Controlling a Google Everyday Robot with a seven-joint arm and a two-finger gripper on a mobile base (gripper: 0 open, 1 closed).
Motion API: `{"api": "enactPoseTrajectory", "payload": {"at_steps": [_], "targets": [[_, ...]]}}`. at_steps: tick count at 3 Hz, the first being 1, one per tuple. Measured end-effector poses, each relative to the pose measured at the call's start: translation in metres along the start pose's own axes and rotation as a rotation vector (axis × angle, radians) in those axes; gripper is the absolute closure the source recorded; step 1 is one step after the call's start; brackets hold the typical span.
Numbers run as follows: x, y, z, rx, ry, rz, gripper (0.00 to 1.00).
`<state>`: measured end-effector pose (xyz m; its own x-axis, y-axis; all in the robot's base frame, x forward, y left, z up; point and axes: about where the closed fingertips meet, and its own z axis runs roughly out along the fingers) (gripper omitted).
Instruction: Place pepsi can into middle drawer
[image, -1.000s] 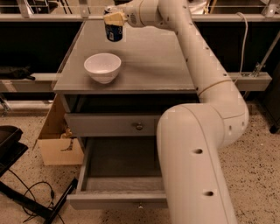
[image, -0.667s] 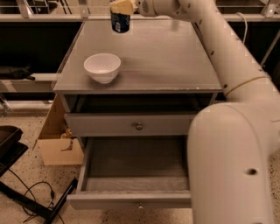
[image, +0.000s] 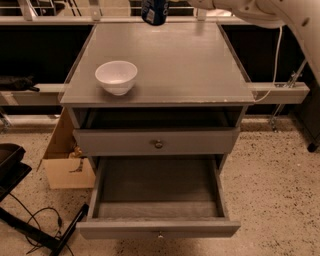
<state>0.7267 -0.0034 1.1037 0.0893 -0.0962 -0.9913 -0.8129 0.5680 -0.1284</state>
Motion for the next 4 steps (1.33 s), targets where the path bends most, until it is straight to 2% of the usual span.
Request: {"api": "enactPoseTrajectory", "payload": {"at_steps": [1,2,3,4], "targets": [[0.025,0.038,-0.034,-0.021,0.004,0.02,1.0],[0.094,0.071,-0.069,-0.052,0.056,0.054,1.0],[0.172,0.103,-0.099,-0.057,0.119,0.106,1.0],[0.243,0.144,-0.119,-0.073,0.206,0.159,1.0]]}}
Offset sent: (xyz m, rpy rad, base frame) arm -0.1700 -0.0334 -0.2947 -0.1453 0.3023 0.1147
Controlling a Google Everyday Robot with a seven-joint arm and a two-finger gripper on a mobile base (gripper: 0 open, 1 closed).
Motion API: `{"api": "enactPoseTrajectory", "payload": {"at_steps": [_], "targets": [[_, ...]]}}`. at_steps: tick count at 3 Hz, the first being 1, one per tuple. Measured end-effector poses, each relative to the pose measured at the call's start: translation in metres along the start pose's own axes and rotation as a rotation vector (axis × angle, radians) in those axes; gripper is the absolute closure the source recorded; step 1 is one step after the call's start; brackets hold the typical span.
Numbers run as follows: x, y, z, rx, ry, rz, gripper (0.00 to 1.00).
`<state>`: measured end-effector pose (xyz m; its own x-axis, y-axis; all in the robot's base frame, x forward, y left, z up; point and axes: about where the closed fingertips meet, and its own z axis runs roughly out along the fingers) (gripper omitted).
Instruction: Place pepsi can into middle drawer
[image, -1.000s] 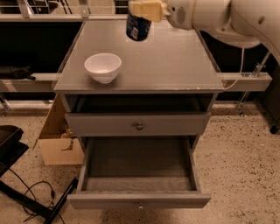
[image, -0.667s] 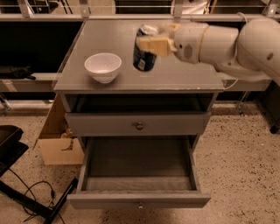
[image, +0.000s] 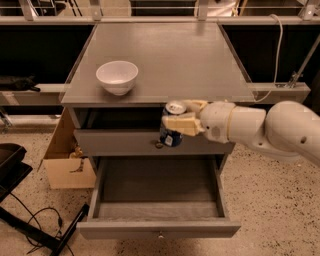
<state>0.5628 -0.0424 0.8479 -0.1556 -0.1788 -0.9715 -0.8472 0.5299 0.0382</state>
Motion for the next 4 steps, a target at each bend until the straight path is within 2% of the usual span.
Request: {"api": "enactPoseTrajectory", "payload": {"at_steps": [1,2,3,4], "targets": [[0.052,0.004,0.017,-0.006,0.009,-0.011,1.0],[0.052,0.004,0.017,-0.006,0.009,-0.011,1.0],[0.087,-0.003,0.034,-0.019,0.01,0.028,1.0],[0.154,-0.007,0.056,-0.044,0.009,0.055,1.0]]}}
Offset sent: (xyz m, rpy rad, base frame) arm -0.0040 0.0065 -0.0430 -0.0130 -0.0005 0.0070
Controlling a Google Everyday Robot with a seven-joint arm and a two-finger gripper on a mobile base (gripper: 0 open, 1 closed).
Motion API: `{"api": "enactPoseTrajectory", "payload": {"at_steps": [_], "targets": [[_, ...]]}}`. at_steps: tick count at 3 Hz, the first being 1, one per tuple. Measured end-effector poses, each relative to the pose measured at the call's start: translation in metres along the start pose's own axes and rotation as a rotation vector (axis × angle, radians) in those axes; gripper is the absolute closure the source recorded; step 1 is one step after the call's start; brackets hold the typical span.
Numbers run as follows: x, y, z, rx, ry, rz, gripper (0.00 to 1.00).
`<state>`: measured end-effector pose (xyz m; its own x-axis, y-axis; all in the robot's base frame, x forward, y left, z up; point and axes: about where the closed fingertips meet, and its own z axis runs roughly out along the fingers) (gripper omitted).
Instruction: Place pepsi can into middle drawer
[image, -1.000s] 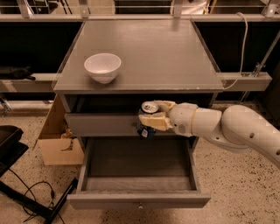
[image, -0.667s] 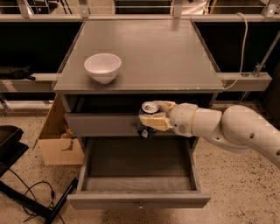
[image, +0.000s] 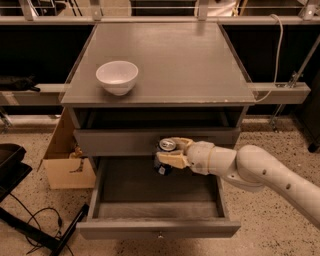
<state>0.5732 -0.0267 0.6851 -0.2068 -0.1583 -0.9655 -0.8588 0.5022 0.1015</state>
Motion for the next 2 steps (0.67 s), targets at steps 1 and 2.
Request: {"api": "enactPoseTrajectory", "payload": {"at_steps": [1,2], "targets": [[0.084,-0.01,0.014,-0.034,-0.011,-0.031,1.0],[0.132,-0.014,0.013,-0.05,0.003,-0.054,1.0]]}}
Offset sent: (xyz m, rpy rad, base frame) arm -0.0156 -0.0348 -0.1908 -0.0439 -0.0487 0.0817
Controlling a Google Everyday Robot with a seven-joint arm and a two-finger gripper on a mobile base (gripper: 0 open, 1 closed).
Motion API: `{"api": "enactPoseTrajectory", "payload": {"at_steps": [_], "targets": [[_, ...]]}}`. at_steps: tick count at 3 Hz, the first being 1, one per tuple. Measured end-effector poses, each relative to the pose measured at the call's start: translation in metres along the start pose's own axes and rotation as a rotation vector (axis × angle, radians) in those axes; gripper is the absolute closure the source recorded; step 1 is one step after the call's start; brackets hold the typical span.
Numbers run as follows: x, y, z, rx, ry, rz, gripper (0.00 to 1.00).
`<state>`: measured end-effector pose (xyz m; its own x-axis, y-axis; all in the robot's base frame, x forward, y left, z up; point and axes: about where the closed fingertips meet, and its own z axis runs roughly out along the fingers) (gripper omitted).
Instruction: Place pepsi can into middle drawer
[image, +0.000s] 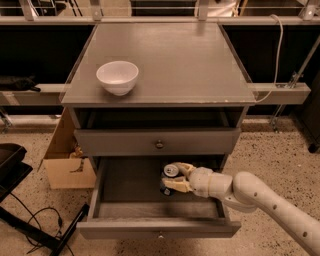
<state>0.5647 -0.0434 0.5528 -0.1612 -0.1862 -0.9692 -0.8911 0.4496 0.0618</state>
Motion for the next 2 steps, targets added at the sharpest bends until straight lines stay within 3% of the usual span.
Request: {"api": "enactPoseTrajectory", "payload": {"at_steps": [2], "targets": [[0.092,-0.015,-0.01,0.043,0.01,0.001,1.0]]}}
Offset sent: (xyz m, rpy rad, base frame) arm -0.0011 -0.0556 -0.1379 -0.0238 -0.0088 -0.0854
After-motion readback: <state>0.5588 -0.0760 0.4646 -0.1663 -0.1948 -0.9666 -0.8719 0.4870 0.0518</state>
